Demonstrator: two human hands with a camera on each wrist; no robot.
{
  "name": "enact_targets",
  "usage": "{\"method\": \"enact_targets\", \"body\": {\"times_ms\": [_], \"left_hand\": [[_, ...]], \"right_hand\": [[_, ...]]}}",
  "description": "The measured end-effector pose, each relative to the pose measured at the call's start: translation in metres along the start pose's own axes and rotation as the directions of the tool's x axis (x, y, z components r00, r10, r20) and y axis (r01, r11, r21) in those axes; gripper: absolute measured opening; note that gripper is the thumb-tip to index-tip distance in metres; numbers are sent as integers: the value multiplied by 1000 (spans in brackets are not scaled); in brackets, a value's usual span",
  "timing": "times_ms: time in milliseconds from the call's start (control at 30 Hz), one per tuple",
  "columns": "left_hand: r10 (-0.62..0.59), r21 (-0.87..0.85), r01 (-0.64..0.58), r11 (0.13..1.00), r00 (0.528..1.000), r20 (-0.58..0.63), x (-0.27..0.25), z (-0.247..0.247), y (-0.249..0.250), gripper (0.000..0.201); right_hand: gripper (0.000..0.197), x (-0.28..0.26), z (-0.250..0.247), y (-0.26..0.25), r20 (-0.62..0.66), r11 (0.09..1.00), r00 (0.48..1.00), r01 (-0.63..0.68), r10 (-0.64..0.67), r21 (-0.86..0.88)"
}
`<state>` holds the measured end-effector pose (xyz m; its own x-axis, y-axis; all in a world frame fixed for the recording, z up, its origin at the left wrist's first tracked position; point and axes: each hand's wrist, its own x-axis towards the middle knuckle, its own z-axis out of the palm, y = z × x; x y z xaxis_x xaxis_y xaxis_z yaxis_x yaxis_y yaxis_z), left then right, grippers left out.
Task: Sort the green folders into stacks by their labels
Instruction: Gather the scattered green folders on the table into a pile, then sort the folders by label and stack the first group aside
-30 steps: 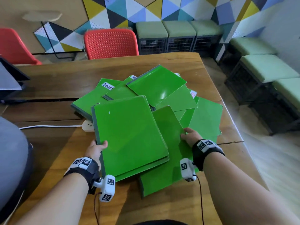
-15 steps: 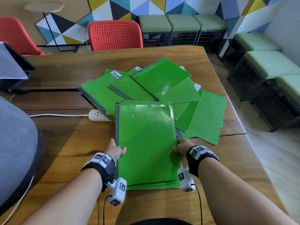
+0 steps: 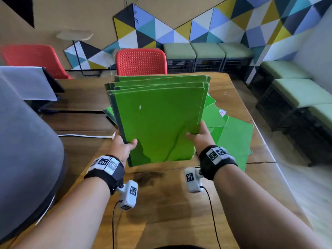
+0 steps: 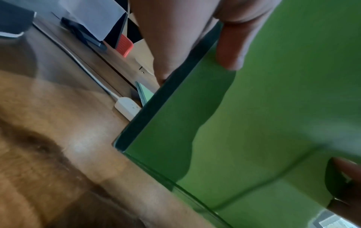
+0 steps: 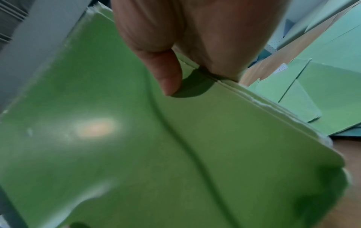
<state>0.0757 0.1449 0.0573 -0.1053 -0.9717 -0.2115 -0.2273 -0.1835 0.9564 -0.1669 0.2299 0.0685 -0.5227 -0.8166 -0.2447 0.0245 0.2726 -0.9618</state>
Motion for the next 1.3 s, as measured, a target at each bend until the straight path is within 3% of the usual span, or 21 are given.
{"method": "enact_targets", "body": {"times_ms": [67, 167, 233, 333, 433, 500, 600, 667, 767, 833, 933, 1133, 1300], "left_hand": [[37, -68, -36, 997, 999, 20, 4, -6, -2, 38], [45, -40, -44, 998, 998, 37, 9, -10, -19, 44], [25, 47, -28, 998, 997, 71, 8, -9, -29, 46], [-9, 220, -17, 975, 993, 119, 10, -9, -43, 43], [35, 434, -44, 900, 999, 29, 5, -14, -35, 33], [73, 505, -51, 862, 997, -24, -1, -22, -32, 29], [-137, 585, 126, 801, 990, -26, -8, -40, -47, 49], [-305, 668, 227, 709, 952, 0, -14, -52, -64, 67], [-444, 793, 280, 541, 896, -14, -24, -69, -92, 71], [-475, 851, 275, 447, 879, -35, -30, -78, -107, 70], [-513, 880, 296, 370, 855, -72, -34, -85, -116, 67], [-475, 898, 306, 316, 870, -130, -22, -98, -112, 53], [-478, 914, 263, 310, 874, -89, -4, -98, -100, 48]], "right_hand": [[60, -3, 6, 0, -1, 997, 998, 58, -58, 55], [78, -2, 10, 12, 1, 998, 1000, 27, -27, 53], [86, 0, 12, 24, 34, 995, 999, 17, -13, -98], [71, -2, 13, 30, 32, 898, 999, 31, -19, -440], [54, -4, 13, 27, 23, 829, 999, 43, -37, -557], [55, -5, 16, 28, 52, 789, 999, 32, -1, -614], [54, -10, 26, 47, 129, 733, 984, -2, 121, -680], [37, -17, 39, 66, 176, 694, 961, -22, 213, -720], [25, -28, 62, 96, 195, 544, 905, -47, 378, -838], [32, -36, 75, 112, 178, 421, 866, -41, 468, -906], [55, -37, 91, 125, 172, 456, 875, -62, 453, -888], [27, -29, 113, 108, 210, 362, 874, 42, 438, -931], [11, -23, 113, 99, 194, 317, 894, 62, 404, -946]]}}
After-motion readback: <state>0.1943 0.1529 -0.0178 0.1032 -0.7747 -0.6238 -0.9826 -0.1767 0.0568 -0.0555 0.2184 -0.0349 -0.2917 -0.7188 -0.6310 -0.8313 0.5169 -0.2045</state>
